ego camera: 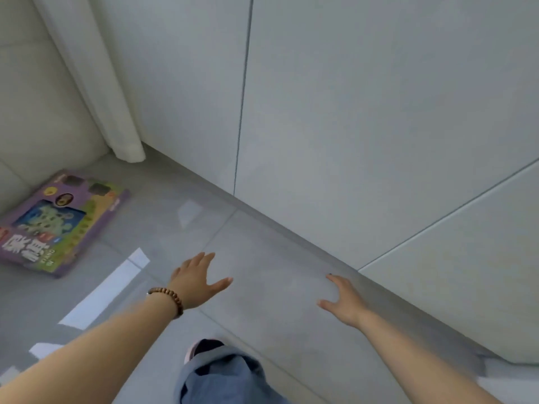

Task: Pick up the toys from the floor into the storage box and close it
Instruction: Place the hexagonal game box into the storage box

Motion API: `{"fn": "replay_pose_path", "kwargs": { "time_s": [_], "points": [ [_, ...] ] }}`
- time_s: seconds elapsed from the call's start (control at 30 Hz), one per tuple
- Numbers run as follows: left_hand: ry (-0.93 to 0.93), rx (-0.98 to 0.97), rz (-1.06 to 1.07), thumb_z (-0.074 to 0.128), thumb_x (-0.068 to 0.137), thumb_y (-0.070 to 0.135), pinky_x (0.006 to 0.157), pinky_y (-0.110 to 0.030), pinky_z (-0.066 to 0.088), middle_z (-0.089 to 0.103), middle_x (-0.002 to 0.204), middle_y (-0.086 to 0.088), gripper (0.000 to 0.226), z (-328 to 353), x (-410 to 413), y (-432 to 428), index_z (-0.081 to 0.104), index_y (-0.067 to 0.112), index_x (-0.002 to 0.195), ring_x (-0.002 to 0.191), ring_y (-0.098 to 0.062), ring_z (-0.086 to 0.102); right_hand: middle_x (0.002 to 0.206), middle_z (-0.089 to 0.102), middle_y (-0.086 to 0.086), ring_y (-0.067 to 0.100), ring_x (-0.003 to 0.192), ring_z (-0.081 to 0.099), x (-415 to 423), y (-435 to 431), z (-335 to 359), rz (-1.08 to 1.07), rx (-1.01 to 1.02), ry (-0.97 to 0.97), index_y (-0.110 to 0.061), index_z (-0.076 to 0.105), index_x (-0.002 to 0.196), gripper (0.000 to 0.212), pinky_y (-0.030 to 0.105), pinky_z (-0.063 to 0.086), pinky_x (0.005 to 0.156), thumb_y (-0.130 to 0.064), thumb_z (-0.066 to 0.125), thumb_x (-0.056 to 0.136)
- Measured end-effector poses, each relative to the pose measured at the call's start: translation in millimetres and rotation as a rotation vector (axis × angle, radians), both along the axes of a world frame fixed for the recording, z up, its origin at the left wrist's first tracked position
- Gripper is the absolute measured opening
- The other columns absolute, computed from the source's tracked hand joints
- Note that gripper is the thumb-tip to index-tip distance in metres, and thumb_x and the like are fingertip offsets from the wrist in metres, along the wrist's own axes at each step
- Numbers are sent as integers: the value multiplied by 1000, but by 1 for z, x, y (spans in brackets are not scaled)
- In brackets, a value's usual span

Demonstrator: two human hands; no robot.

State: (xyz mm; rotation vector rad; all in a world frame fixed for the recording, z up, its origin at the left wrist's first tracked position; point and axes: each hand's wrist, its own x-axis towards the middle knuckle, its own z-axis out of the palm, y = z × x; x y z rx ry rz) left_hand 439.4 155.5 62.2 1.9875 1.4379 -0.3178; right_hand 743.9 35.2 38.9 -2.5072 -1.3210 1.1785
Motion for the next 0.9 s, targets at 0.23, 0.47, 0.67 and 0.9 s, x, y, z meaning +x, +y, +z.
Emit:
{"fn": "replay_pose_path", "kwargs": {
  "time_s": [0.23,0.47,0.67,0.9],
  "points": [
    [37,-24,-40,39,86,65,118,-40,16,8,158,-1,82,-52,26,6,9,23,150,145,-21,12,146,34,10,21,135,35,30,-3,-66,-224,143,-16,-9,38,140,64,23,25,108,-17,67,84],
    [52,-23,31,42,87,62,117,-41,20,12,157,-2,80,-62,3,21,12,21,149,144,-23,15,150,32,-1,15,139,27,-13,42,-75,16,255,-81,-17,40,139,56,25,22,113,-22,60,88],
    [110,60,216,46,85,61,113,-41,26,19,155,-2,80,-36,-85,53,18,21,148,141,-24,22,154,19,-7,11,141,21,-129,122,-37,307,265,127,-24,28,145,61,27,22,114,-31,56,91],
    [136,55,507,48,85,60,114,-44,22,12,157,-8,85,-1,-240,101,14,17,149,142,-32,17,151,25,-1,17,136,32,-261,220,9,573,105,193,-21,34,143,65,25,27,108,-37,62,86]
  ]
}}
